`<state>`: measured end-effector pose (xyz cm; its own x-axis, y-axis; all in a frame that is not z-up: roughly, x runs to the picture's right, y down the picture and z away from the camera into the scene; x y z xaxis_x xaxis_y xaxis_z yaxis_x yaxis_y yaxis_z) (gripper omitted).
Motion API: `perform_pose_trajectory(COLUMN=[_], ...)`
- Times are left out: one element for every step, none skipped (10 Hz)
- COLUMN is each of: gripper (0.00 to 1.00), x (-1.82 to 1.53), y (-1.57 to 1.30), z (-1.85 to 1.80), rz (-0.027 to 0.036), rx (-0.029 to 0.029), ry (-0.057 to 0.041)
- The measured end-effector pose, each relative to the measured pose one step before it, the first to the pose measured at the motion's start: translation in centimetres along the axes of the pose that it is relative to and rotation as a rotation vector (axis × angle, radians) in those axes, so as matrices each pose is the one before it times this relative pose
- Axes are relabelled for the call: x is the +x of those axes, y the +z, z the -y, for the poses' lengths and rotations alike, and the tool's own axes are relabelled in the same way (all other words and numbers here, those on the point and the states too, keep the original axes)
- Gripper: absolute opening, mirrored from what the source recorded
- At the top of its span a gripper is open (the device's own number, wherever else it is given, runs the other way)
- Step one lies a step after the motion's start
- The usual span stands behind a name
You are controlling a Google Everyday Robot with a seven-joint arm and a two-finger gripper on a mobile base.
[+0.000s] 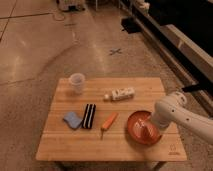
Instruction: Pick up the ceramic bowl
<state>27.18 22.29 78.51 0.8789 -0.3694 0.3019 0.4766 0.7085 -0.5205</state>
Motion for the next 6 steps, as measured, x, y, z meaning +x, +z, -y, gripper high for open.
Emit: perform_pose_trajectory(gripper=[0.65, 0.65, 0.65, 0.65, 0.65, 0.65], x=[0.101, 0.092, 0.121, 0.100, 0.131, 0.270], y=[-0.273, -0.239, -0.264, -0.097, 0.038, -0.046], z=[-0.006, 0.104, -0.043, -0.052, -0.224, -0.354], rz=[0.00447, 0.00502, 0.00756, 0.00314, 0.00607, 0.00520], rx=[-0.00693, -0.00445, -0.01021, -0.00471, -0.00945, -0.00730], ry=[-0.00418, -0.00643, -0.00738, -0.00341, -0.00286, 0.00024])
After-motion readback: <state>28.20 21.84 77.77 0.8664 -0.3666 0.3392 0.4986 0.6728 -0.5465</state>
